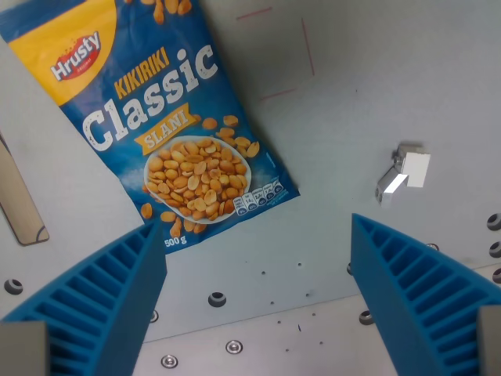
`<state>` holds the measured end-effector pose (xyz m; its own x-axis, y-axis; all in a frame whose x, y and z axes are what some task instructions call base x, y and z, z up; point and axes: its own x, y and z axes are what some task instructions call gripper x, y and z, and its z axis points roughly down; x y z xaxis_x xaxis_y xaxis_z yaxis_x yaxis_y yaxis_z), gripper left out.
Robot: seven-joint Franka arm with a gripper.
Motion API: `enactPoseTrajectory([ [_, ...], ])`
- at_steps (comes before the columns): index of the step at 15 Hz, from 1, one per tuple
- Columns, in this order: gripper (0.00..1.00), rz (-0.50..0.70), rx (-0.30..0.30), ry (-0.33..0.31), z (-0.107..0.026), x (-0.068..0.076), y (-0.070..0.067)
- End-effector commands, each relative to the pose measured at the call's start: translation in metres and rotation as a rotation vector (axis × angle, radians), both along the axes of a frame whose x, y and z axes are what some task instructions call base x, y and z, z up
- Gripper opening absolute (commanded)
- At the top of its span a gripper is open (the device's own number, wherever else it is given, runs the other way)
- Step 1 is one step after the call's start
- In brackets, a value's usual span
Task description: Move in base positive z
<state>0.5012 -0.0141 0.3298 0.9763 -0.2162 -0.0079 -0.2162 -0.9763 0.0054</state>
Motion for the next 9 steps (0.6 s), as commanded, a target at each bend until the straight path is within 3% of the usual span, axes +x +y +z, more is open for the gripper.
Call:
enactPoseTrajectory([
  [1, 1.00, 0.000, 0.000, -0.004, 0.007, 0.000, 0.000],
  [9, 1.00, 0.000, 0.000, -0.004, 0.047, 0.000, 0.000],
])
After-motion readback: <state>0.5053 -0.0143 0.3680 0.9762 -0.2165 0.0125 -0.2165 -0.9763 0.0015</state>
